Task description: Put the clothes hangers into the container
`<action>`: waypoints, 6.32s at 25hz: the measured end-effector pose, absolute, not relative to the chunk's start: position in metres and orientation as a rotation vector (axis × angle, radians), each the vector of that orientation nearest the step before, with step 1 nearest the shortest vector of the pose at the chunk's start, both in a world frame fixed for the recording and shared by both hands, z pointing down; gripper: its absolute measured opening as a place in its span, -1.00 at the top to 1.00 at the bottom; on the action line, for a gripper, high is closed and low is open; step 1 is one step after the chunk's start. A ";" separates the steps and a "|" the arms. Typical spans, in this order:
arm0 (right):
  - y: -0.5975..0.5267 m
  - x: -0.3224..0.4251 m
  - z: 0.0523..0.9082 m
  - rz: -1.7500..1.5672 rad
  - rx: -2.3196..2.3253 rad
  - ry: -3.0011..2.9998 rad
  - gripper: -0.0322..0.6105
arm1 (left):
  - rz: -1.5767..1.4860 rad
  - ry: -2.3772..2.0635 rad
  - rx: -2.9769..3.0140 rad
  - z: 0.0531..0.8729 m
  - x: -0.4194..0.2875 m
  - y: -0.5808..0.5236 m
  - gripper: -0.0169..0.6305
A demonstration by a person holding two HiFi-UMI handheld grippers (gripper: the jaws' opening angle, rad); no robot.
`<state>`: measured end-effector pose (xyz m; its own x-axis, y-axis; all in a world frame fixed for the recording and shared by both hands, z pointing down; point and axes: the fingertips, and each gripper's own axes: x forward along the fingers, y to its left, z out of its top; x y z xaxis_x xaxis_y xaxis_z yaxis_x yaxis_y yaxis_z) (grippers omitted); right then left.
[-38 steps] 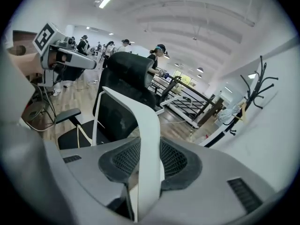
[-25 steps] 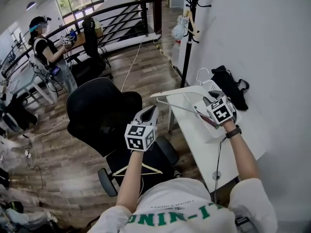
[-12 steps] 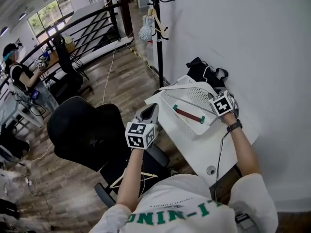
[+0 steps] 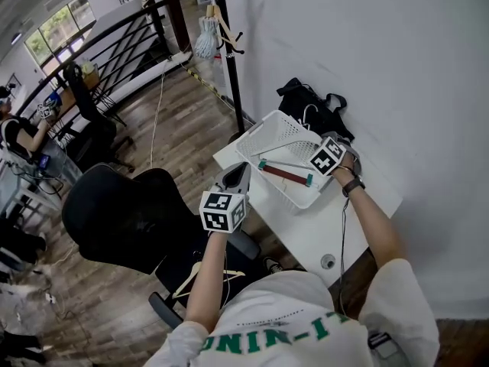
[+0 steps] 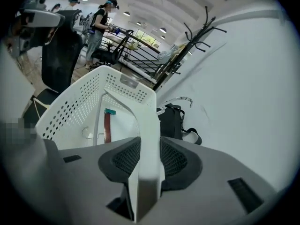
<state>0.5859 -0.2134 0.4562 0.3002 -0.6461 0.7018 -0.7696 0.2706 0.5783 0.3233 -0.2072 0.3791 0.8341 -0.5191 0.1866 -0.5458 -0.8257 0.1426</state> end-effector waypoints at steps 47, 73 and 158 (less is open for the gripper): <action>-0.170 0.203 0.543 0.243 0.544 -2.114 -0.26 | 0.227 -1.340 2.367 0.495 0.063 -0.152 0.91; -0.072 -0.036 0.887 0.724 0.139 -2.059 -0.19 | 0.172 -1.654 1.937 0.738 -0.143 -0.063 0.91; -0.229 0.487 0.334 -0.078 1.597 -1.665 0.39 | 0.136 -0.956 2.778 0.346 0.233 -0.167 0.91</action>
